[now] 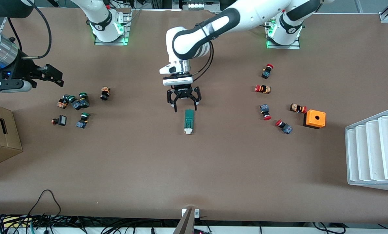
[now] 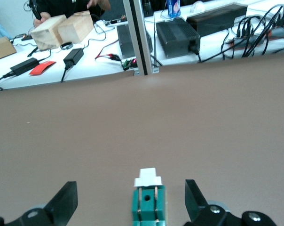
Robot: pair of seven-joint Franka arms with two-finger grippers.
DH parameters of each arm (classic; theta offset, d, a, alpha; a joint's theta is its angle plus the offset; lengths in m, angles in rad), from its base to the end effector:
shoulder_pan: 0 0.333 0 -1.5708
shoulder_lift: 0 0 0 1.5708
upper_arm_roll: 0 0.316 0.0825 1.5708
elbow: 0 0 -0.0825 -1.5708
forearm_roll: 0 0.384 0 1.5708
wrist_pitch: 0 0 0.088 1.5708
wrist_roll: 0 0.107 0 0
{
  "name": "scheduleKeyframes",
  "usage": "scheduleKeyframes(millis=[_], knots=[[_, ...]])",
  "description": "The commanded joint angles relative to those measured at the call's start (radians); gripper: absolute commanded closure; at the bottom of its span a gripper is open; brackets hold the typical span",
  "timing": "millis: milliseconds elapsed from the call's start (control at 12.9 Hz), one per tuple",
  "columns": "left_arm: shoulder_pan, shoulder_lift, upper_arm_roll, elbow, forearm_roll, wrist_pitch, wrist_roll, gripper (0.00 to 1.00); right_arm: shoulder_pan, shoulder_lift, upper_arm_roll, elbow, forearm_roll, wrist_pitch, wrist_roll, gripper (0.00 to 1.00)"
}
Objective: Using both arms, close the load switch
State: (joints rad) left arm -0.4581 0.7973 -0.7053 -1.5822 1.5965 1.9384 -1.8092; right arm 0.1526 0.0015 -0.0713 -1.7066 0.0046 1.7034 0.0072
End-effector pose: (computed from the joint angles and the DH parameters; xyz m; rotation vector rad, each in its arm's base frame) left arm 0.4158 -0.5721 0.2566 -2.6686 0.0502 -1.2750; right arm 0.5603 0.0461 0.5706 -3.1352 -0.1152 0.0077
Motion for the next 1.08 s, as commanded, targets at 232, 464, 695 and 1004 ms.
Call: scheduleKeyframes(millis=[232,464,695,1004], knots=[[0.045,-0.164,0.009,0.134,-0.513,0.005,0.527,0.00,0.005,0.051,0.002,0.074,-0.043,-0.071,-0.010,0.00],[0.064,-0.223,0.070,0.195,-0.750,-0.027,0.746,0.00,0.005,0.054,0.002,0.116,-0.049,-0.077,-0.010,0.00],[0.093,-0.312,0.183,0.202,-1.001,-0.029,0.960,0.00,0.016,0.057,0.007,0.128,-0.040,-0.065,-0.006,0.00],[0.252,-0.389,0.185,0.200,-1.197,-0.090,1.161,0.00,0.033,0.060,0.004,0.131,-0.046,-0.077,-0.007,0.01]])
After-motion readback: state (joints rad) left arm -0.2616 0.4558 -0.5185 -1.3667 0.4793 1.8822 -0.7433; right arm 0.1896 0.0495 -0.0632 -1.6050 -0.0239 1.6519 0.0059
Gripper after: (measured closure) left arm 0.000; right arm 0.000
